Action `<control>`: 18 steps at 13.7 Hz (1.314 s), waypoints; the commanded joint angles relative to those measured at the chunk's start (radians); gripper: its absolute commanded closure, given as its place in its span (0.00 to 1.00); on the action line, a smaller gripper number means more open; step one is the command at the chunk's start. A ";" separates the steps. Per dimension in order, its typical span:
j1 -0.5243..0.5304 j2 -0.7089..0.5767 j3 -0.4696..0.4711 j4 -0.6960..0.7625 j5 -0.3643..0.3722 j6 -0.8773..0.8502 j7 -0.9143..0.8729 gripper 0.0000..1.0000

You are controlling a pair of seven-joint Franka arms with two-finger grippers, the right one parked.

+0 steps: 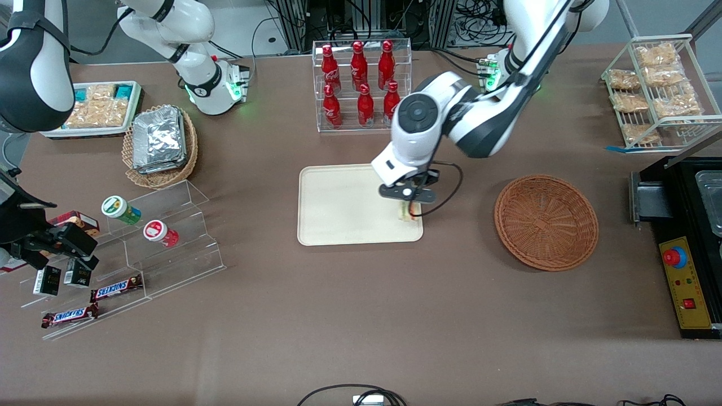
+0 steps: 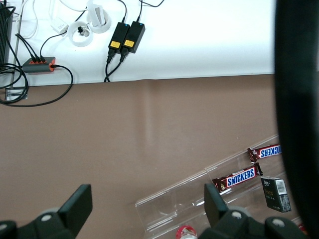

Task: Place sandwich from basket to tray
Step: 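Carry the sandwich over the cream tray and lower it onto it, then open the left gripper to release the sandwich and raise it away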

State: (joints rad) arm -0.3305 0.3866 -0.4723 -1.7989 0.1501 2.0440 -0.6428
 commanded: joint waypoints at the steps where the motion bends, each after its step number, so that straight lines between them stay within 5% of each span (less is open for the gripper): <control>1: -0.064 0.086 0.007 0.026 0.078 0.039 -0.085 1.00; 6: -0.093 0.192 0.007 0.020 0.121 0.101 -0.195 1.00; 9: -0.098 0.201 0.007 0.007 0.121 0.104 -0.195 0.88; 15: -0.114 0.232 0.009 0.003 0.161 0.102 -0.195 0.53; 16: -0.120 0.236 0.011 0.003 0.173 0.102 -0.195 0.42; 18: -0.119 0.235 0.011 0.004 0.180 0.099 -0.198 0.01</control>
State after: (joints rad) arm -0.4338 0.6212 -0.4710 -1.8020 0.3052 2.1453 -0.8156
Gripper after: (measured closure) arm 0.419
